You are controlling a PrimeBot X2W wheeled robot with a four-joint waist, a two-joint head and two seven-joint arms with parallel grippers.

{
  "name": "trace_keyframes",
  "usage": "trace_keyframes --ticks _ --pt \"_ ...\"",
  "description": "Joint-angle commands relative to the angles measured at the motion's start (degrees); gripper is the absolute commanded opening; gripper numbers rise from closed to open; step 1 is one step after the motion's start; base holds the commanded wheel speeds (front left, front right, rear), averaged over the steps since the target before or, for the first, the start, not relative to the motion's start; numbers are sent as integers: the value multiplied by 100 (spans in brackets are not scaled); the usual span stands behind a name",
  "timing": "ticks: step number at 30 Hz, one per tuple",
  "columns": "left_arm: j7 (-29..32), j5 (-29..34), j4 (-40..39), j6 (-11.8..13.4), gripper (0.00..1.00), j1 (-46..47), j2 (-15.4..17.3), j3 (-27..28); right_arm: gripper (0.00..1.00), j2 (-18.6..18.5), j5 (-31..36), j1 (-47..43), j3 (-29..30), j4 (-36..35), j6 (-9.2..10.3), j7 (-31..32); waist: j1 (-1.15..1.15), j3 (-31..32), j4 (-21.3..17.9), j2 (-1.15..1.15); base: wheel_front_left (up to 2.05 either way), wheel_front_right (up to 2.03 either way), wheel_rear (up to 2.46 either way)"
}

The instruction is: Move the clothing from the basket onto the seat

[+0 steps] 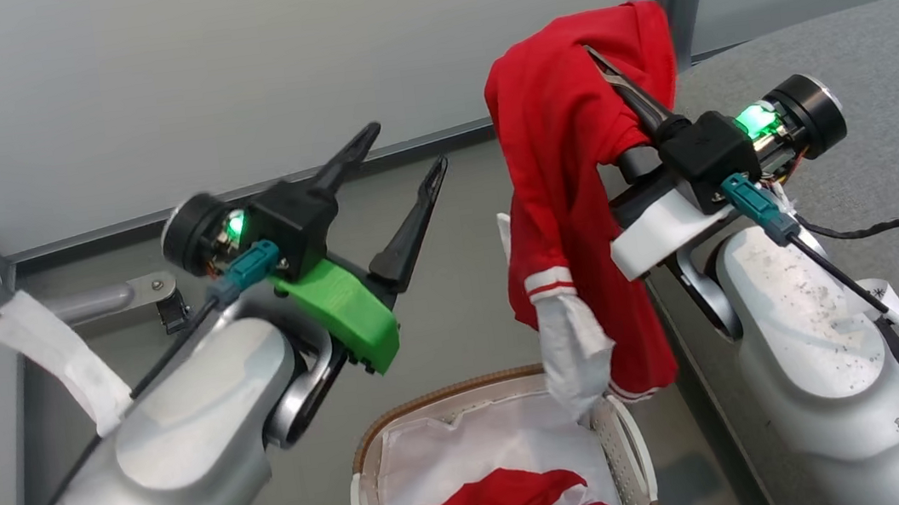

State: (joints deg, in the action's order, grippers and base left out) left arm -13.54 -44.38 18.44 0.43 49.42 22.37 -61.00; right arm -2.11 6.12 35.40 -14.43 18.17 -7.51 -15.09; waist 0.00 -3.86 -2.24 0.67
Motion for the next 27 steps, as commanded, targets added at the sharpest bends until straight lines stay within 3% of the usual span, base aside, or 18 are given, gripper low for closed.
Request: trace_keyframes --ticks 1,7,17,27 --pt "-71 -64 34 73 100 -238 -32 71 0 -5 33 -123 66 -22 4 -13 0 4 -5 -67 0 0 0" --pt "-172 -74 138 167 100 -1085 -235 392 0 -6 151 -361 342 -34 4 -13 0 36 -30 -67 0 0 0" --pt "-168 595 245 -148 100 -2062 -591 1121 0 -59 206 -589 678 -113 4 -13 0 19 -224 -67 0 0 0" --pt "-161 1238 307 -429 100 -2303 -857 1713 0 -123 181 -510 733 -259 5 -13 0 -287 -1135 -67 0 0 0"
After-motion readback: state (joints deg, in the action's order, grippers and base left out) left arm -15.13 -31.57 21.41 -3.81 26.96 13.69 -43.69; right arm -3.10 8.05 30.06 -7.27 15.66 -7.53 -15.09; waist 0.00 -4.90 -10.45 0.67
